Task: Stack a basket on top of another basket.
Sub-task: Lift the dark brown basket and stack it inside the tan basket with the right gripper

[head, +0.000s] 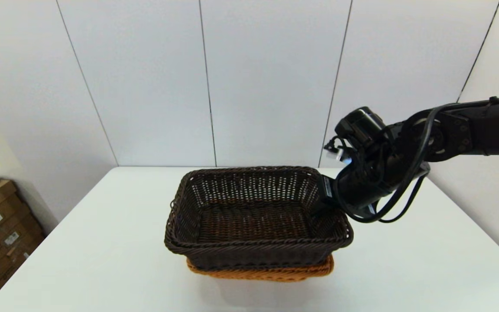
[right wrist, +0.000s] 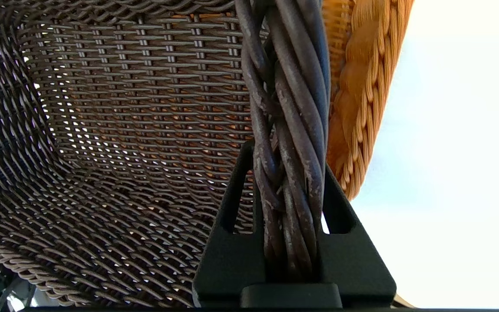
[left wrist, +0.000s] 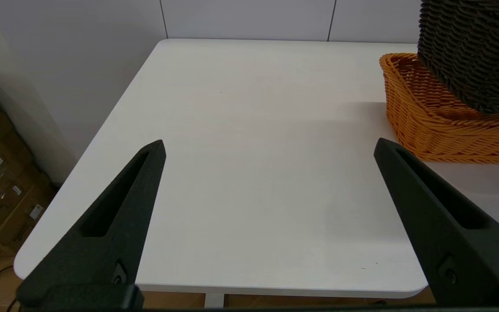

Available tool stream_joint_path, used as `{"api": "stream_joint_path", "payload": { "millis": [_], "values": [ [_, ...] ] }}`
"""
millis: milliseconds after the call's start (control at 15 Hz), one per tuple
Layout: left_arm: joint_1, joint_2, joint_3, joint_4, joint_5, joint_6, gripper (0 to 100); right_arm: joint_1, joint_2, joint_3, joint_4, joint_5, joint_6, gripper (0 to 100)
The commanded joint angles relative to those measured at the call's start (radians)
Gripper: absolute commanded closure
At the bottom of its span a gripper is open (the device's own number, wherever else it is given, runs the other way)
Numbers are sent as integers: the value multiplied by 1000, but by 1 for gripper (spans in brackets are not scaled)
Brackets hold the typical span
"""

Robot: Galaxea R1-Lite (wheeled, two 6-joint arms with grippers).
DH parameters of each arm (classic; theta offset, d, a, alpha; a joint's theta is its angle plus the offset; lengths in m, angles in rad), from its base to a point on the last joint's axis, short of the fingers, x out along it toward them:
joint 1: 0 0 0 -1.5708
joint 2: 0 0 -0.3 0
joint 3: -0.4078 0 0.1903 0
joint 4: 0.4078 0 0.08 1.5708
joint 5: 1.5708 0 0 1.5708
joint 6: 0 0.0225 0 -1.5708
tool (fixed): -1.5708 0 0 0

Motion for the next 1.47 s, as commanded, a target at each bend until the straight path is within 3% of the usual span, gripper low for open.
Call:
{"api": "stream_joint_path", "payload": {
  "millis": [67, 1467],
  "values": [
    [0, 1, 0, 1, 0, 0, 0, -3, 26, -32, 5, 2, 3, 100],
    [0, 1, 0, 1, 0, 0, 0, -32, 122, -83, -1, -3, -3, 100]
  ]
}}
